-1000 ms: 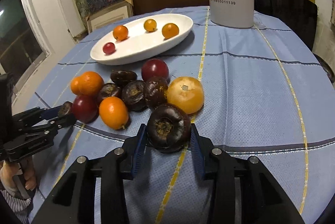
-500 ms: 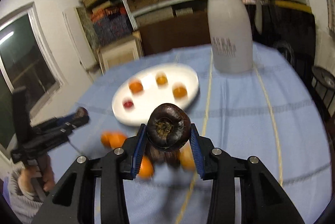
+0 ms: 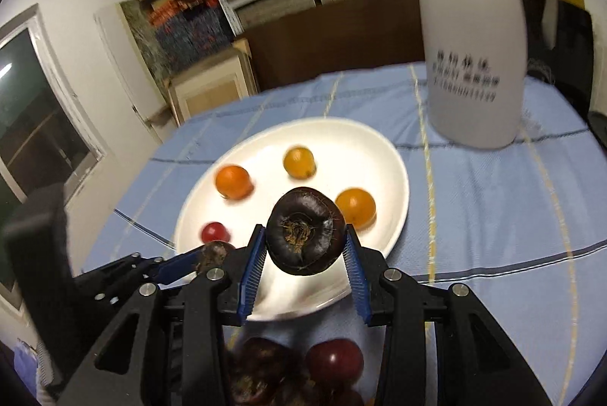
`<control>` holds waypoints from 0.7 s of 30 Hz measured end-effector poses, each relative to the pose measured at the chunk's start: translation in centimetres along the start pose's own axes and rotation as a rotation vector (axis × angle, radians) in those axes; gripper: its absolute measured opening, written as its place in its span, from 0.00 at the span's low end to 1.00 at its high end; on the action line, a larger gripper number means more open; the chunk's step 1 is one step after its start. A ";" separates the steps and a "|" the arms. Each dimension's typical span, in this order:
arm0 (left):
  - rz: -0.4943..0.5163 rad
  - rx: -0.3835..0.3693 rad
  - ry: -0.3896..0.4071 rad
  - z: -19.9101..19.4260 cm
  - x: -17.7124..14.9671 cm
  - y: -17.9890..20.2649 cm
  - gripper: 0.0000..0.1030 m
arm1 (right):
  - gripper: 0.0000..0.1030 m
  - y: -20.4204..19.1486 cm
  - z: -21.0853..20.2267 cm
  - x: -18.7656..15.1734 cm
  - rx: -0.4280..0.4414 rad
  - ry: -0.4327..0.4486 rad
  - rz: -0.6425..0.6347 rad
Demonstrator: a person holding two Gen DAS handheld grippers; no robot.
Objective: Organize fruits
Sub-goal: 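Carry both dark brown fruits onto the white plate and release them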
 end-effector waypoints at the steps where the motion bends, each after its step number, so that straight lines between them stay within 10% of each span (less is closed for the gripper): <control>1: 0.001 0.003 -0.002 0.4 0.0 -0.1 0.43 | 0.40 0.1 0.6 -0.2 0.001 -0.014 0.005; 11: -0.061 0.039 0.142 -4.6 0.7 -2.6 0.93 | 0.59 -1.0 -4.5 2.1 0.075 0.100 0.031; 15: -0.134 0.042 0.247 -9.2 0.2 -4.8 0.95 | 0.78 -1.7 -10.8 1.9 -0.005 0.249 -0.036; 21: -0.182 0.114 0.192 -9.9 -5.9 -7.5 0.95 | 0.81 1.4 -11.0 -4.7 -0.118 0.211 0.011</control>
Point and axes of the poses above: each gripper's, at about its wrist camera, not at the fingertips, and z roughly the way its jaws point, y to its right, x to its top, the point moved 9 cm from there along z, roughly the way its jaws point, and after that the axes turned 14 degrees about -z, right-handed, at the moved point
